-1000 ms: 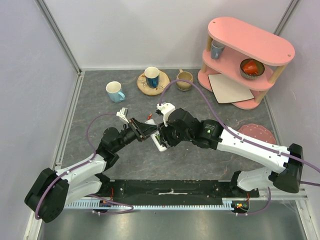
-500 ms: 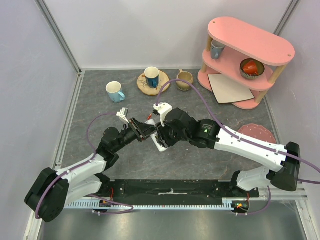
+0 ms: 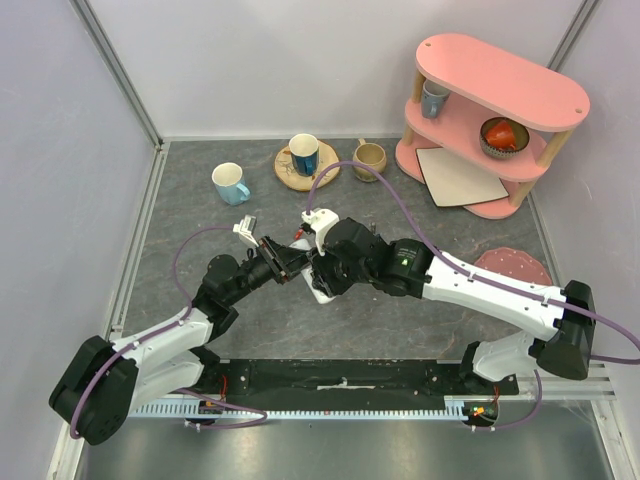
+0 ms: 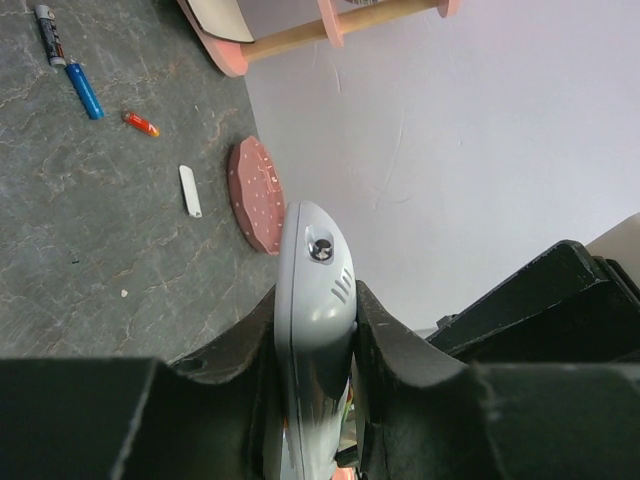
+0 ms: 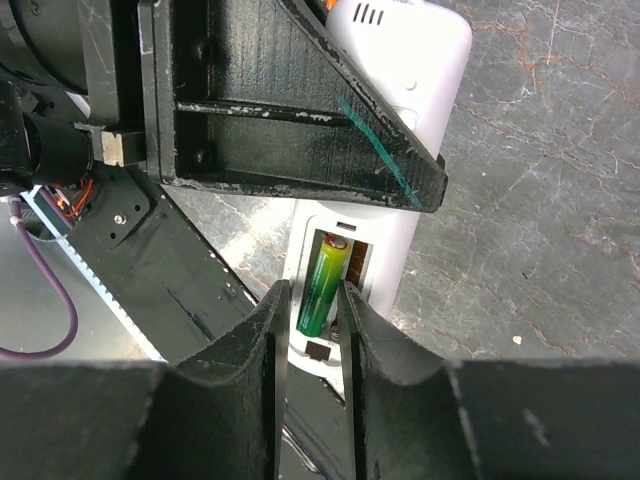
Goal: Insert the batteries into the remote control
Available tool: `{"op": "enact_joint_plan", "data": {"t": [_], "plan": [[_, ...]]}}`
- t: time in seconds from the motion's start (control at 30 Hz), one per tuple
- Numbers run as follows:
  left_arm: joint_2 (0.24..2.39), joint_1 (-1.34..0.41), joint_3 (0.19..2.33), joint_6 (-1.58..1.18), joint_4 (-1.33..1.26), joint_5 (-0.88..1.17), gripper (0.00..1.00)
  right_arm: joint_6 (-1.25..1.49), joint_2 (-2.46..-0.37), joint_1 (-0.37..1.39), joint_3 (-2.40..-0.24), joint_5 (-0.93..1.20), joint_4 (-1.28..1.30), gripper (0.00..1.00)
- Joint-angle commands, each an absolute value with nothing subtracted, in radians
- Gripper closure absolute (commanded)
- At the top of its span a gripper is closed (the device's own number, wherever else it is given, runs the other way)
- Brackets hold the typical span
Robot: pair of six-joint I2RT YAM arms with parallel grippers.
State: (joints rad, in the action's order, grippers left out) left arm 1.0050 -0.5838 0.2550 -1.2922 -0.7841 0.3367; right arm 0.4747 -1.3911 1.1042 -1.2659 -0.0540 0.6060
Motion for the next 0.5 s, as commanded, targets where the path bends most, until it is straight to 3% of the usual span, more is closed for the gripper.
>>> {"op": "enact_joint_plan", "data": {"t": [0.0, 0.47], "plan": [[0.977, -0.588, 0.278, -1.278, -0.853, 0.325, 0.98, 0.468, -1.397, 1.108, -1.289, -0.064, 0.601, 0.7], [0.973, -0.588, 0.258, -1.273, -0.854, 0.327, 0.98, 0.482, -1.347, 1.108, -1.287, -0.077, 0.609, 0.9]]}}
